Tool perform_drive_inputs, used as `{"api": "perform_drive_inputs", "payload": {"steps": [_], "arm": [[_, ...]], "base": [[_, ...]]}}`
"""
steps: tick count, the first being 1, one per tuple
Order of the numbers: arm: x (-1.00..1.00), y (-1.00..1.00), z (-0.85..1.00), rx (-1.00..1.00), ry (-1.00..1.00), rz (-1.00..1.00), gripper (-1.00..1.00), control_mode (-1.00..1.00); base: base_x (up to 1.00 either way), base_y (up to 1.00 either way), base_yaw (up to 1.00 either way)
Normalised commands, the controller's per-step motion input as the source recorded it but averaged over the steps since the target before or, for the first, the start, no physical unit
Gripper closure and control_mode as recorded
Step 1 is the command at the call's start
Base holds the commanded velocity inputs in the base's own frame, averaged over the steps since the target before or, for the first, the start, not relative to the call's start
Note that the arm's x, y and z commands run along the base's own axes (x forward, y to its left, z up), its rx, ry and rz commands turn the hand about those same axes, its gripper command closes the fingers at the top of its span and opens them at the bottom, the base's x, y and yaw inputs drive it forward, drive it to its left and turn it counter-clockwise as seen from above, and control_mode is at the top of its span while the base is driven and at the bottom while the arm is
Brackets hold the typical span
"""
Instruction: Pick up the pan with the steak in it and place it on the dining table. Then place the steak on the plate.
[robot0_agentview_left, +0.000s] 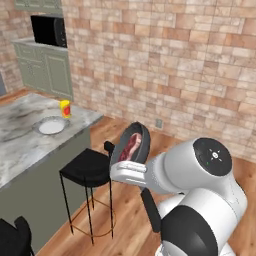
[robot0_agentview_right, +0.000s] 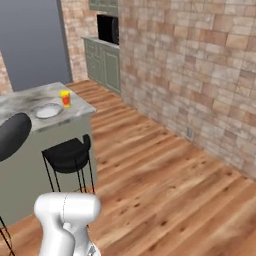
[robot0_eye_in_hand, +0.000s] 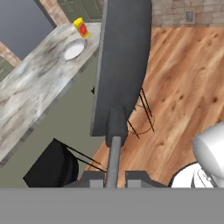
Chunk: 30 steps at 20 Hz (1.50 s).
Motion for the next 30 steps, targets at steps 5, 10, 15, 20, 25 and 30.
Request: {"api": "perform_drive_inputs", "payload": {"steps": [5,10,15,20,25,30], "arm": [[0.0,0.0,0.0,0.0,0.0,0.0,1.0,1.0],[0.0,0.0,0.0,0.0,0.0,0.0,1.0,1.0],[0.0,0.0,0.0,0.0,0.0,0.0,1.0,1.0],[0.0,0.0,0.0,0.0,0.0,0.0,1.0,1.0],[0.46,0.3,-0.06,0.04,0.0,0.01,1.0,-1.0],[0.54,0.35,-0.08,0.08,0.01,0.04,1.0,-1.0]], "base": [[0.55,0.4,0.01],[0.53,0.39,0.01],[0.5,0.35,0.0],[0.49,0.34,0.0],[0.11,0.07,0.0],[0.0,0.0,0.0]]}}
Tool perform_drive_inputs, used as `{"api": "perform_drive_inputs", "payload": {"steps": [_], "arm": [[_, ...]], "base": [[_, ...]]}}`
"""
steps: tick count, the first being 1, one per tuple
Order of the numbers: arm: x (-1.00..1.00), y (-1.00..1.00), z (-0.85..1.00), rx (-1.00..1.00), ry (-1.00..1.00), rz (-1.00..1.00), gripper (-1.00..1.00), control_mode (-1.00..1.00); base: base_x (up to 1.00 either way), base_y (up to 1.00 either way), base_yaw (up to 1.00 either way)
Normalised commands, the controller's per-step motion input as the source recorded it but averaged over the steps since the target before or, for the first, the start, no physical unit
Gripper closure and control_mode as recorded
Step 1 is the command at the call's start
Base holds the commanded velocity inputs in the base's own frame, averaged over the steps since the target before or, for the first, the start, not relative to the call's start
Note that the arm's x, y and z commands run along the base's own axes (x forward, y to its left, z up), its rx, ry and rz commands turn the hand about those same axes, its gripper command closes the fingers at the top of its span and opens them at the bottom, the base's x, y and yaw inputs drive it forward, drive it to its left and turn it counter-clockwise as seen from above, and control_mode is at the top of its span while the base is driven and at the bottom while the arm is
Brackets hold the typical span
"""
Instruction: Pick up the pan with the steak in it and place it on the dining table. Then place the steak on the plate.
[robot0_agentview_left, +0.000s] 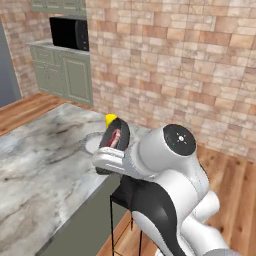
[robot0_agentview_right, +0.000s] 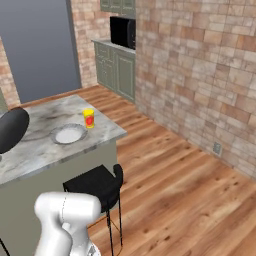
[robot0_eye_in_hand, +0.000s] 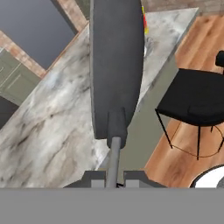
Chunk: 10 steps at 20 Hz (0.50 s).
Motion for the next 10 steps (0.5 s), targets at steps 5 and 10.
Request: {"api": "perform_drive_inputs", "payload": {"steps": [5,10], "arm": [[0.46,0.3,-0.08,0.12,0.06,0.1,1.0,-1.0],[0.25,0.02,-0.02,0.15,0.08,0.17,1.0,-1.0]], "base": [[0.0,0.0,0.0],[0.0,0.0,0.0]]}}
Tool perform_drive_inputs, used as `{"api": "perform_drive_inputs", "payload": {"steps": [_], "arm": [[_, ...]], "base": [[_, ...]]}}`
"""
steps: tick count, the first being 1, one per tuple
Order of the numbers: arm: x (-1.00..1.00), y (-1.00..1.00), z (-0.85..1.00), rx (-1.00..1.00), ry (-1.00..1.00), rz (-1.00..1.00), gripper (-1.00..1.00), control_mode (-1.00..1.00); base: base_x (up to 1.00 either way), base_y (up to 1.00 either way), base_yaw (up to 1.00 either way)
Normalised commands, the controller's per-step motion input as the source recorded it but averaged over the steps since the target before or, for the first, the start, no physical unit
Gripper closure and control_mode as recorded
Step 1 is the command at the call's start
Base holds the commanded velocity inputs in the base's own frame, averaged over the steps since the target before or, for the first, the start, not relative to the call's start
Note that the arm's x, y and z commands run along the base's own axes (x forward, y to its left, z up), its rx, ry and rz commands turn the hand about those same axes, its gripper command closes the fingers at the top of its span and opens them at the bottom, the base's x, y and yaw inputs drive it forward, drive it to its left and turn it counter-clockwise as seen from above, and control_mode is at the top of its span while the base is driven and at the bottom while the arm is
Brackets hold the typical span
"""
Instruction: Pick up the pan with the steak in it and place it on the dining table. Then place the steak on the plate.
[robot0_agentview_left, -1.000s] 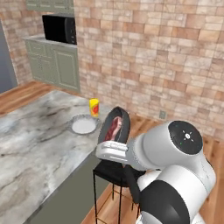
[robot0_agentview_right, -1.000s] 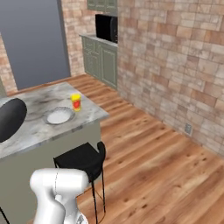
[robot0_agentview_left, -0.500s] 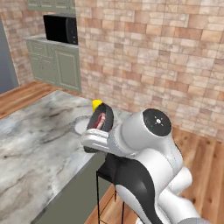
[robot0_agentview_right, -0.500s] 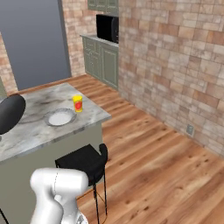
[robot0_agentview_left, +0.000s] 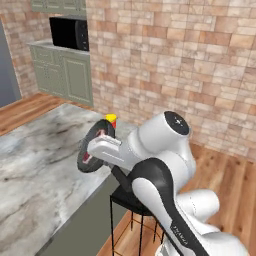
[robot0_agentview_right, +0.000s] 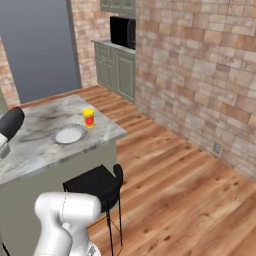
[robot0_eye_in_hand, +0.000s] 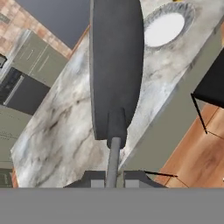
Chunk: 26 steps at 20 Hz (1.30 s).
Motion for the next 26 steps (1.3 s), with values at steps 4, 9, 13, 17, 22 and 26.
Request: {"api": "perform_drive_inputs", "payload": {"steps": [4,9,13,17,22,26], "arm": [[0.19,0.0,-0.05,0.15,0.08,0.17,1.0,-1.0],[0.01,0.0,-0.07,0.04,0.02,0.09,1.0,-1.0],[-0.01,0.0,-0.02,0.01,0.0,0.01,1.0,-1.0],[0.0,0.0,-0.29,0.11,0.03,0.0,1.0,-1.0],[0.0,-0.01,-0.44,0.17,0.07,0.01,1.0,-1.0],[0.05,-0.01,-0.54,0.16,0.08,0.01,1.0,-1.0]], "base": [[0.0,0.0,0.0],[0.0,0.0,0.0],[0.0,0.0,0.0],[0.0,0.0,0.0],[0.0,0.0,0.0],[0.0,0.0,0.0]]}}
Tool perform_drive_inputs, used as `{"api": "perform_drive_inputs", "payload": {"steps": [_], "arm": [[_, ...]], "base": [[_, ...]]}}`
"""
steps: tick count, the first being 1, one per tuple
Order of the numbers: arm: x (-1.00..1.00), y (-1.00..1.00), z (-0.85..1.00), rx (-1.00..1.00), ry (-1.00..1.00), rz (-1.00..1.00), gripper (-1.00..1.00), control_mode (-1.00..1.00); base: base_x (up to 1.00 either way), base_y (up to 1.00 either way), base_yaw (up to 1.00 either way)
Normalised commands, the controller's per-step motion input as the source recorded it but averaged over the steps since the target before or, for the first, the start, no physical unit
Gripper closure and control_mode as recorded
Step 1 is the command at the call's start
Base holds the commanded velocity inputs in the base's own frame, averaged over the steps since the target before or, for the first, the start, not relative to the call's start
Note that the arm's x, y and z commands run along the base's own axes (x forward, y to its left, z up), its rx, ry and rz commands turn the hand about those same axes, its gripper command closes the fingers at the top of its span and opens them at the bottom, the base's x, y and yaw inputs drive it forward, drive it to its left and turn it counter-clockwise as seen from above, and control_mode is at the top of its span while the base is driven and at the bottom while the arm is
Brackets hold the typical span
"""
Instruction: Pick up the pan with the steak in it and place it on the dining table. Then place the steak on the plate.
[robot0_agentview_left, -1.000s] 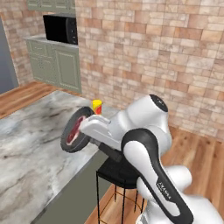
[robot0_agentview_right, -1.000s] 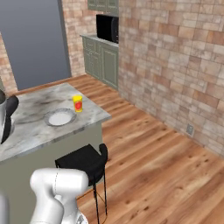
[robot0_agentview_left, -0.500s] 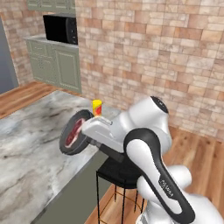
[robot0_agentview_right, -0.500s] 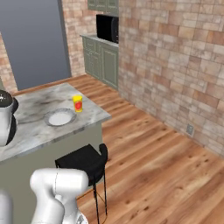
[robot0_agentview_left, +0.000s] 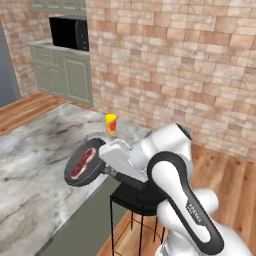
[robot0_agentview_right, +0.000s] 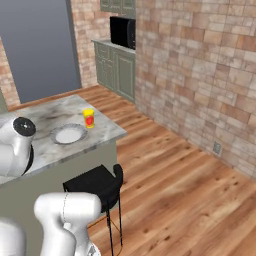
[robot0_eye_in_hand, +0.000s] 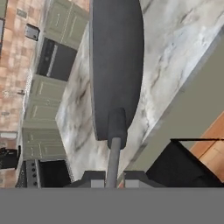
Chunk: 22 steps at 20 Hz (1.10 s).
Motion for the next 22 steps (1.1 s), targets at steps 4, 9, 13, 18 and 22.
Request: {"api": "perform_drive_inputs", "payload": {"steps": [4,9,13,18,22], "arm": [[0.16,0.0,-0.54,0.13,0.08,0.0,1.0,-1.0],[0.39,0.0,-0.5,0.13,0.08,0.0,1.0,-1.0],[0.38,0.0,-0.61,0.16,0.08,0.0,1.0,-1.0],[0.42,0.0,-0.56,0.15,0.07,0.0,1.0,-1.0],[0.32,0.05,-0.35,0.08,0.04,-0.01,1.0,-1.0]], "base": [[0.0,0.0,0.0],[0.0,0.0,0.0],[0.0,0.0,0.0],[0.0,0.0,0.0],[0.0,0.0,0.0]]}}
